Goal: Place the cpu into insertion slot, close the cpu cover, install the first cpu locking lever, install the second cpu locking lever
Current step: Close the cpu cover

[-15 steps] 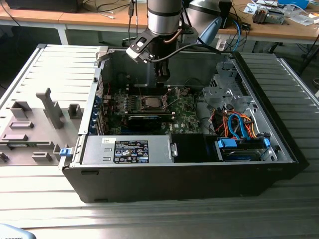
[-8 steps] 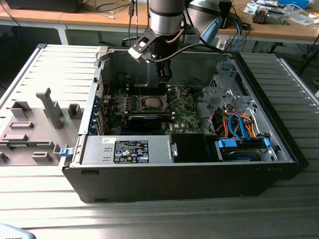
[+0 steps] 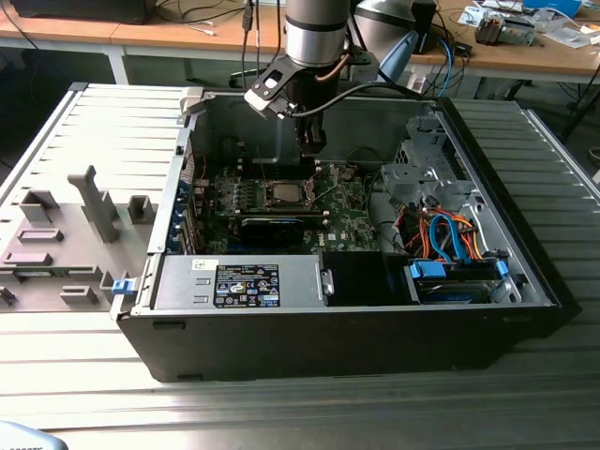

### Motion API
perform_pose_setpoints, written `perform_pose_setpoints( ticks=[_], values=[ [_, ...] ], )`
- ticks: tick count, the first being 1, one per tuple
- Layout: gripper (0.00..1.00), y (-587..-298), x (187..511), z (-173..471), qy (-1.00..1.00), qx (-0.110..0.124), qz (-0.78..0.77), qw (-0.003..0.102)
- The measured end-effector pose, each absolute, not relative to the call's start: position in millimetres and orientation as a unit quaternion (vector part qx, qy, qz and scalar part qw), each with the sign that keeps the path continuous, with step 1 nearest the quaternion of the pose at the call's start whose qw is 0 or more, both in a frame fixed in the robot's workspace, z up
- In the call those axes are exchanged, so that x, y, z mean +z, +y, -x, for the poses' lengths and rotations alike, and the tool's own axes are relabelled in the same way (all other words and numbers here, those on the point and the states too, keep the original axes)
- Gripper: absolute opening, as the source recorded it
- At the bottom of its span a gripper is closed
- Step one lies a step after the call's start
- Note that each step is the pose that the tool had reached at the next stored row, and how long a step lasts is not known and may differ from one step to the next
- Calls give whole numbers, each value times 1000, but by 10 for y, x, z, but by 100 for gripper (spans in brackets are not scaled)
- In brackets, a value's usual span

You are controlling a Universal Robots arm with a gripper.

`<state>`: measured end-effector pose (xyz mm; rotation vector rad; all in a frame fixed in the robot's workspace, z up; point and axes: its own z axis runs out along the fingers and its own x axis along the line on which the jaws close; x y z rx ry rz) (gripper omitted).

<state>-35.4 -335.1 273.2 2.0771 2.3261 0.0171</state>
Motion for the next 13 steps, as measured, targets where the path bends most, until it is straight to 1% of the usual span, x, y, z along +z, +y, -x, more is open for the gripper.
perform_pose_setpoints(
  ticks=[13],
  values=[
    [11, -3351, 2781, 329, 746, 5, -666, 11]
  ],
)
